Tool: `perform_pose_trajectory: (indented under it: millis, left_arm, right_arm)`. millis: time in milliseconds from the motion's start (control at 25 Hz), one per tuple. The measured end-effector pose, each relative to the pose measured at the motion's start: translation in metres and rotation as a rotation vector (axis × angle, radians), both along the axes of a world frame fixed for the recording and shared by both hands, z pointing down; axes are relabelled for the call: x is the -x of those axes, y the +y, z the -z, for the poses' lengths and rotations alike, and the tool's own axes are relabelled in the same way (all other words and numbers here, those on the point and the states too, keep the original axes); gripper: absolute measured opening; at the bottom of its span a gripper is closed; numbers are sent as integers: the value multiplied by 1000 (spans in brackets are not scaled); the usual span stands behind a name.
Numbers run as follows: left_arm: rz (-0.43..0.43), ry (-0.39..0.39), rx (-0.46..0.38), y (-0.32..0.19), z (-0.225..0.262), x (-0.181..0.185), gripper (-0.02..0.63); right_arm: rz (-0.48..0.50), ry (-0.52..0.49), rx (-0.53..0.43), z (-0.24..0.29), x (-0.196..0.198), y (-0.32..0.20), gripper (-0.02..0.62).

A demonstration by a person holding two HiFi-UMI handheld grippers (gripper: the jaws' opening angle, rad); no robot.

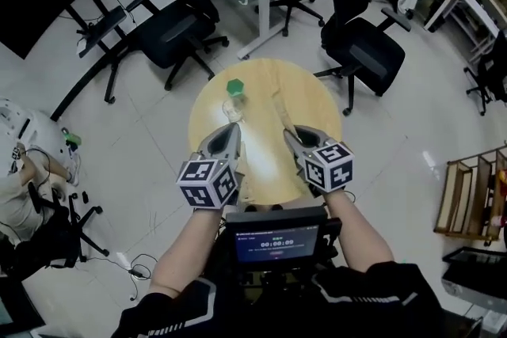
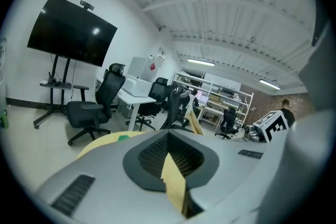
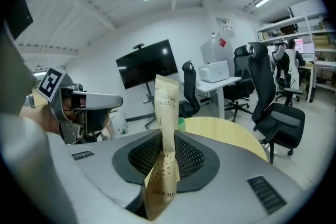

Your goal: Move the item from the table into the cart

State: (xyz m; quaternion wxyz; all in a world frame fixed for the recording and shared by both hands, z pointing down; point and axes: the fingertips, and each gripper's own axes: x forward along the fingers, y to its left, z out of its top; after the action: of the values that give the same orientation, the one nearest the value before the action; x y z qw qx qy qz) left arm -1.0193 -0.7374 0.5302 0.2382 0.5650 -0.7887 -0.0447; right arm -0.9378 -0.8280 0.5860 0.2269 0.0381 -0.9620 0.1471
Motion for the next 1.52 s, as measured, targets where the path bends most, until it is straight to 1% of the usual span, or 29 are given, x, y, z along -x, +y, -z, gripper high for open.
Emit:
perform_pose_trajectory:
  millis: [120,240,280,320,400,480,560,640,760,800,880,1000,1120,1280,1360,1440,1520]
  left_arm:
    - [-56,-61,-69,-1,44,-14,6]
    - [-124,-68,-121,-2,69,-29,6]
    - [-159,-67,-130,-4,74,-36,6]
    - [-205,-75,-137,-7,79,-46,6]
    - [-324,-113,-163,-11,90,-72,6]
    - [-444,-135,-203,-16,99,-104,6]
    - [-545,-119,-243,-19,110,-141,6]
    - [-621,-109,-269,-19,123,-186,6]
    - [-704,-158,-261,-22,137,-270,6]
    - [-738,-162,-259,-24,140,-301,6]
    - [-823,-134,-287,-24,151,-370,6]
    - [-933,-117,-341,-12,175,-483,6]
    - [-1022,-101,-369,15,196,-595,6]
    - [-1152,-88,-385,60,205,-741,6]
    - [-1245,-66,-393,90,202,-819,6]
    - [-1348,-55,-411,118,203,-897,6]
    - [-1439,-56,-436,141,207,-966,6]
  right_arm:
    - [-63,-83,-24,46,-21,4,52]
    - [-131,-136,-75,79,-45,10,52]
    - [-162,-149,-92,87,-55,11,52]
    - [-202,-164,-105,95,-67,10,52]
    - [-300,-194,-128,110,-94,10,52]
    - [-408,-220,-148,125,-130,12,51]
    - [-499,-234,-177,141,-172,19,52]
    - [-580,-236,-212,158,-224,30,52]
    - [-715,-243,-265,184,-321,45,52]
    - [-760,-244,-284,191,-355,50,51]
    - [-844,-248,-310,203,-425,61,52]
    - [-967,-258,-351,225,-543,92,51]
    - [-1074,-259,-410,254,-661,141,51]
    - [-1215,-234,-534,292,-806,226,51]
    - [-1319,-230,-576,299,-882,270,51]
    - [-1433,-235,-597,300,-957,306,52]
    - [-1531,-242,-609,298,-1023,336,51]
